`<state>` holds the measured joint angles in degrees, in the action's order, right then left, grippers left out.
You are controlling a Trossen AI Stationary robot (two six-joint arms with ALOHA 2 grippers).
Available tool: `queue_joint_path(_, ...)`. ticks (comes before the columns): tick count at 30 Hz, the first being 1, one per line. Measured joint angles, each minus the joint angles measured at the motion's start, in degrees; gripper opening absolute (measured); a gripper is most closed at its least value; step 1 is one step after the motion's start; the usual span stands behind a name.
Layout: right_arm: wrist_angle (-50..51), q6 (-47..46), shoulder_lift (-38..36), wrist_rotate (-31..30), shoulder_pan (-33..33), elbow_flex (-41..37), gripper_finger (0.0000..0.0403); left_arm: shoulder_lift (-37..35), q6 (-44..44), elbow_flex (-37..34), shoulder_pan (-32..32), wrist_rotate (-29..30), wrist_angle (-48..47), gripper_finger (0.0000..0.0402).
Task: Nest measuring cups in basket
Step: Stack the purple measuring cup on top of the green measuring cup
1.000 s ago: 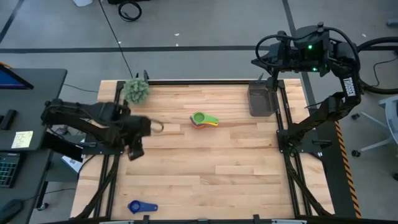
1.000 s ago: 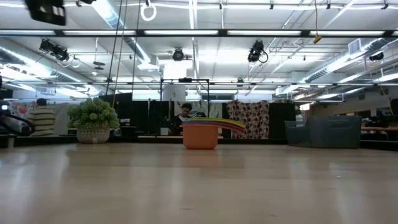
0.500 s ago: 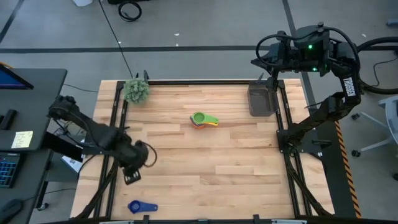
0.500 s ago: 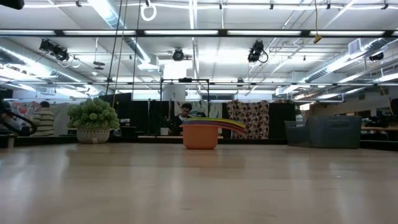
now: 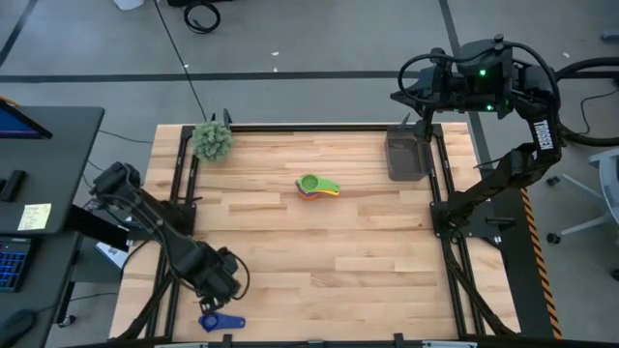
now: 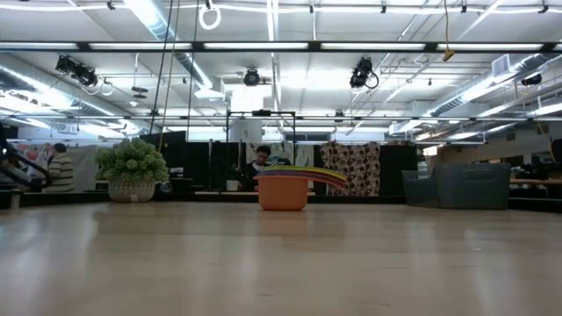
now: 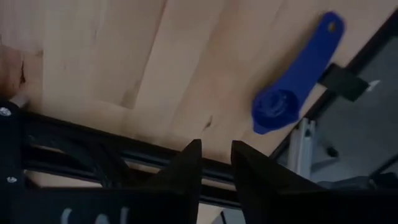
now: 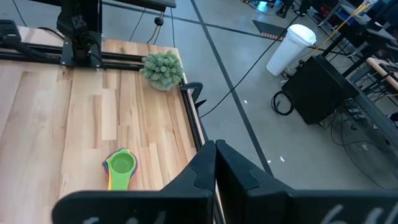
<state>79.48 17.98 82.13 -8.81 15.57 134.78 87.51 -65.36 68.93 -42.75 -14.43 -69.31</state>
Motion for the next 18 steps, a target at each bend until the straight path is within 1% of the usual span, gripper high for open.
queue_joint_path(2,0.0,0.02,0.0,0.0,0.0,0.0,0.0016,1.68,0.0,0.0,-0.38,-0.5,1.9,0.0096)
queue_joint_path(6,-0.02,0.13,0.0,-0.01,-0.02,0.0,0.0016,4.98,-0.73,0.01,-1.31,-2.39,9.61,0.0095)
queue_joint_path(11,-0.02,0.2,0.0,-0.01,0.0,0.0,0.0016,9.57,-3.25,0.02,-3.42,-2.54,16.69,0.0094)
queue_joint_path(18,-0.04,0.2,0.0,-0.01,0.0,0.0,0.0016,15.15,-2.71,0.0,-5.48,-3.98,18.32,0.0094)
